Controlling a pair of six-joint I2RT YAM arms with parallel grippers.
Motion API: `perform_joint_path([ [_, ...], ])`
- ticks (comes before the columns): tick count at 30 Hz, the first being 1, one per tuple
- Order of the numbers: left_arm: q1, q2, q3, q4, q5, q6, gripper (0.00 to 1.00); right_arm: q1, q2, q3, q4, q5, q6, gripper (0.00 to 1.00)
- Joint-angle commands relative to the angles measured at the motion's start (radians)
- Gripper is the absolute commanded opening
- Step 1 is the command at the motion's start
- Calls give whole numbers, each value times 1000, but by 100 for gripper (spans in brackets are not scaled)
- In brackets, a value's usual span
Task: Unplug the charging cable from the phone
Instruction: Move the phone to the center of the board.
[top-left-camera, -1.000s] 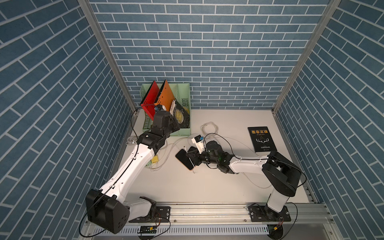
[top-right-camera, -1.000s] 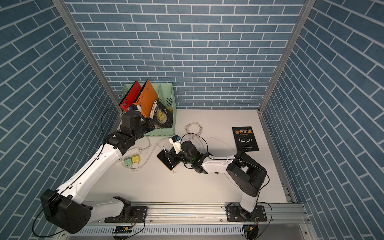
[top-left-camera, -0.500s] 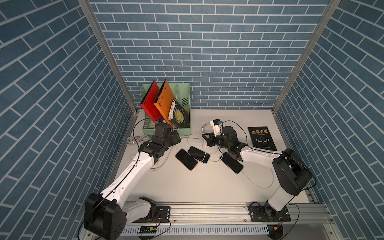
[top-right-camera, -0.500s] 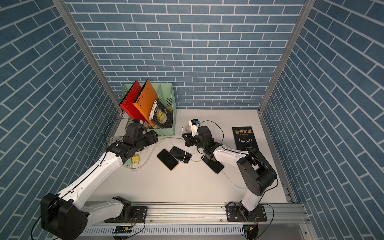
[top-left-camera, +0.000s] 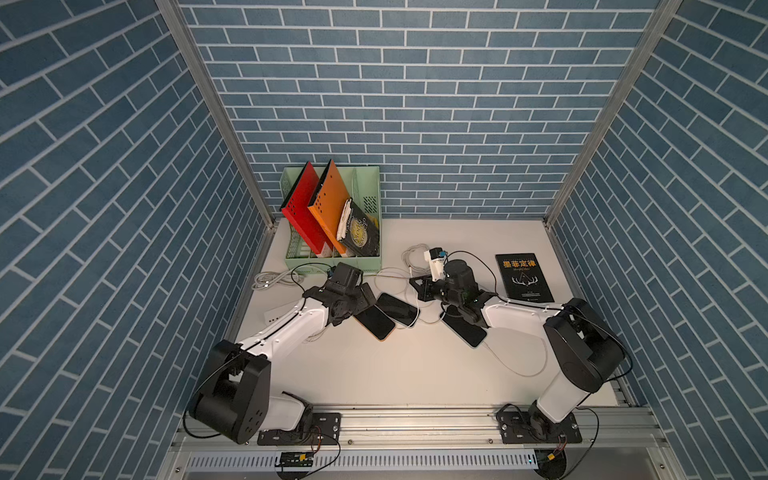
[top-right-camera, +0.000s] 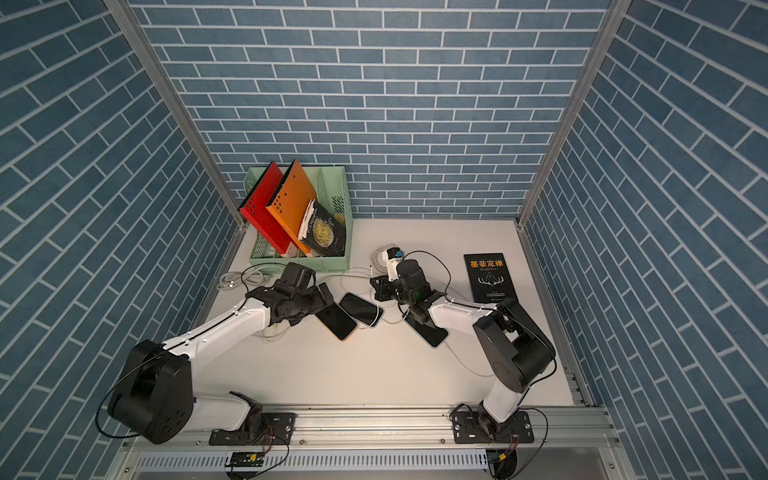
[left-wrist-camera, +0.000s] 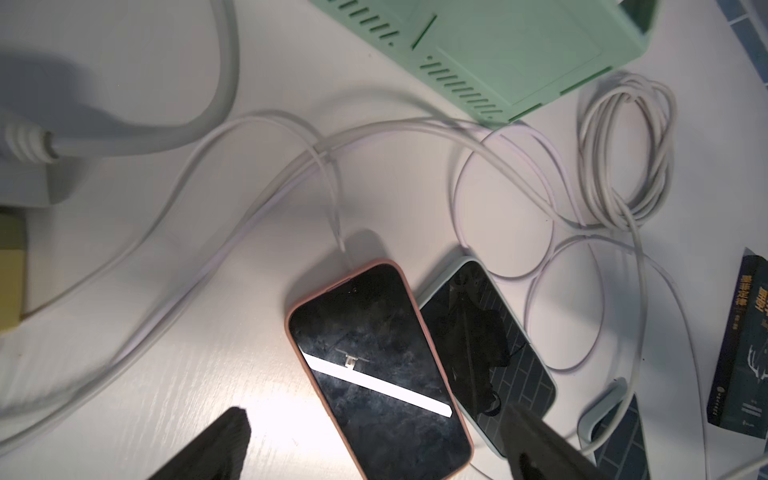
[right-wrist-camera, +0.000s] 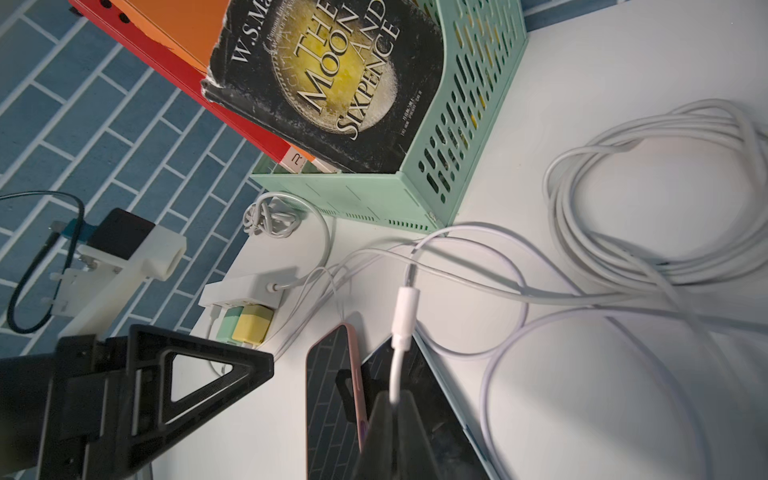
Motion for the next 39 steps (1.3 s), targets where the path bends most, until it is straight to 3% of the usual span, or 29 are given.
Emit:
perform_joint_path([
  [1,-5,53,38,-53,29,-102,100,-4,-55,-15,-49,56,21,0],
  [11,-25,139,90,-98,-23,-285,100,-39,-105,-107,-5,-5,16,0],
  [18,-63,230,172,-150,-62,-339,100,-61,-144,-165,30,-37,23,0],
  [39,-87,332,179,-134,-80,-408,100,-113,-188,-219,45,-88,23,0],
])
